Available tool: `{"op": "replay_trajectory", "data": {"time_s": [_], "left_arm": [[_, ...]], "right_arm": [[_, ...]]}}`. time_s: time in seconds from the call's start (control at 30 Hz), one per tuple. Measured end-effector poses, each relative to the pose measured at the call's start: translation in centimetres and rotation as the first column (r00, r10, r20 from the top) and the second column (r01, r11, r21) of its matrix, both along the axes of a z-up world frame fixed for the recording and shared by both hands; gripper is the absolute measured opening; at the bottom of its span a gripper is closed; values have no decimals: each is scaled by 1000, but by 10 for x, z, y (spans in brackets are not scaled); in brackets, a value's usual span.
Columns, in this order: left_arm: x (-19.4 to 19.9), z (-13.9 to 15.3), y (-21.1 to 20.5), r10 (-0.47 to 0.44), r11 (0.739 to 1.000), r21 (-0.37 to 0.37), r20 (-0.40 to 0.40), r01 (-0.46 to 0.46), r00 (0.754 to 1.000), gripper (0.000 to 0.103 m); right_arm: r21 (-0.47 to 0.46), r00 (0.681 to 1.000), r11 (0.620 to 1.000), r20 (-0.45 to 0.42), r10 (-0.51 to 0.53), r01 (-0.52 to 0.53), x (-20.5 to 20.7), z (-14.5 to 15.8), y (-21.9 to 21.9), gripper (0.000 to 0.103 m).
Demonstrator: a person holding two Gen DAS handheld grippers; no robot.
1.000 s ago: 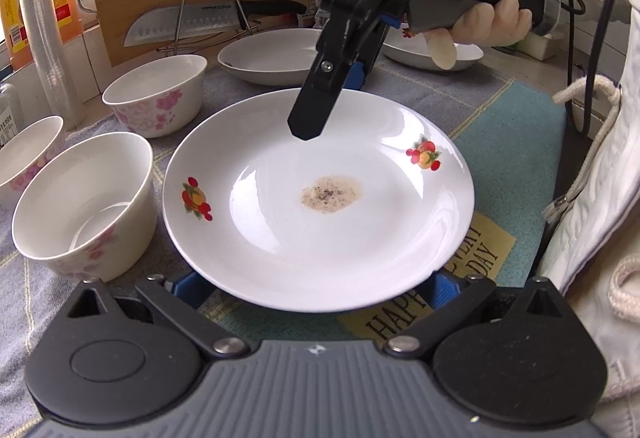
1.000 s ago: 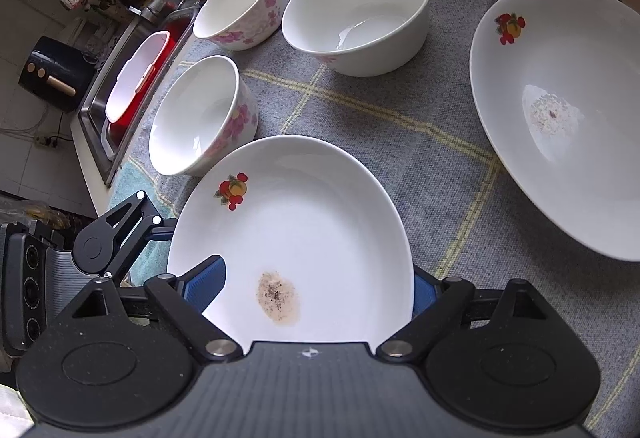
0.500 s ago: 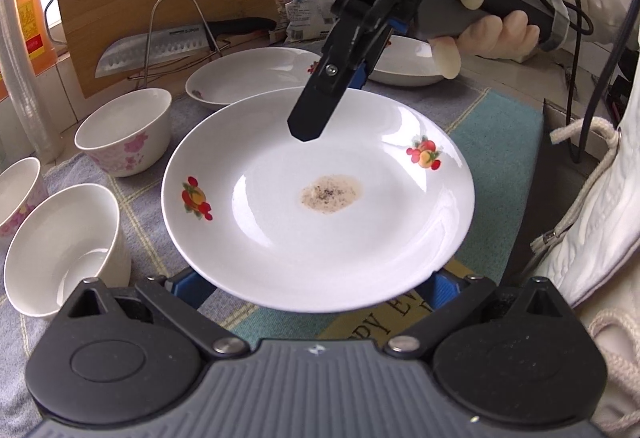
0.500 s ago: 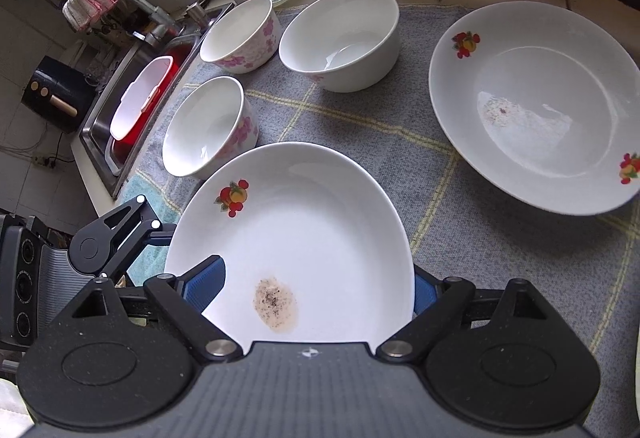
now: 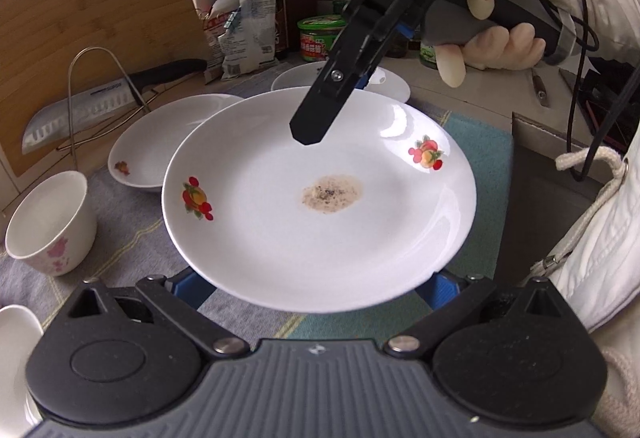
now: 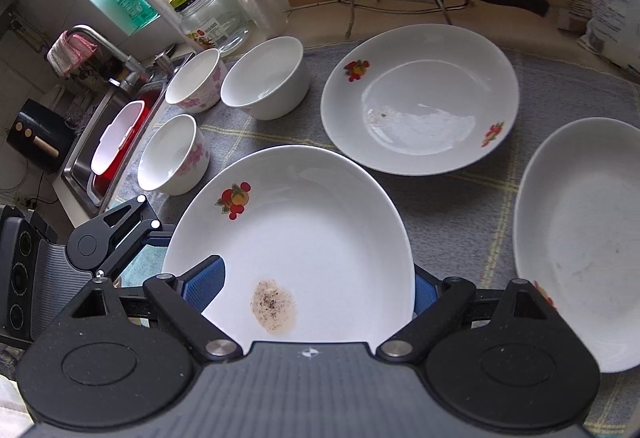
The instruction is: Organize plates and bowls
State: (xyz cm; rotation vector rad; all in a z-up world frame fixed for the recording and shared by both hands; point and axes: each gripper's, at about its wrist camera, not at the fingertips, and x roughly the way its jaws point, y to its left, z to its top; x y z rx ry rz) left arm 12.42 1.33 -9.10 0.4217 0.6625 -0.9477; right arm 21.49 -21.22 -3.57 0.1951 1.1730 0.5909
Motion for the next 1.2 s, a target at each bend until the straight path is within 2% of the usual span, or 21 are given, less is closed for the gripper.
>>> {"op": "replay_trajectory", "data": {"time_s": [0.43,1.2], "left_arm": [[34,5,-71,-81,997,6,17,80,997,101],[66,-10,-139,-103,994,33,17,103,995,101]], "right_arm": [[-9,995,995,28,-96,97,3,2,-77,96],[-14,992,991,7,-130,130,36,-17,-146,95]]}}
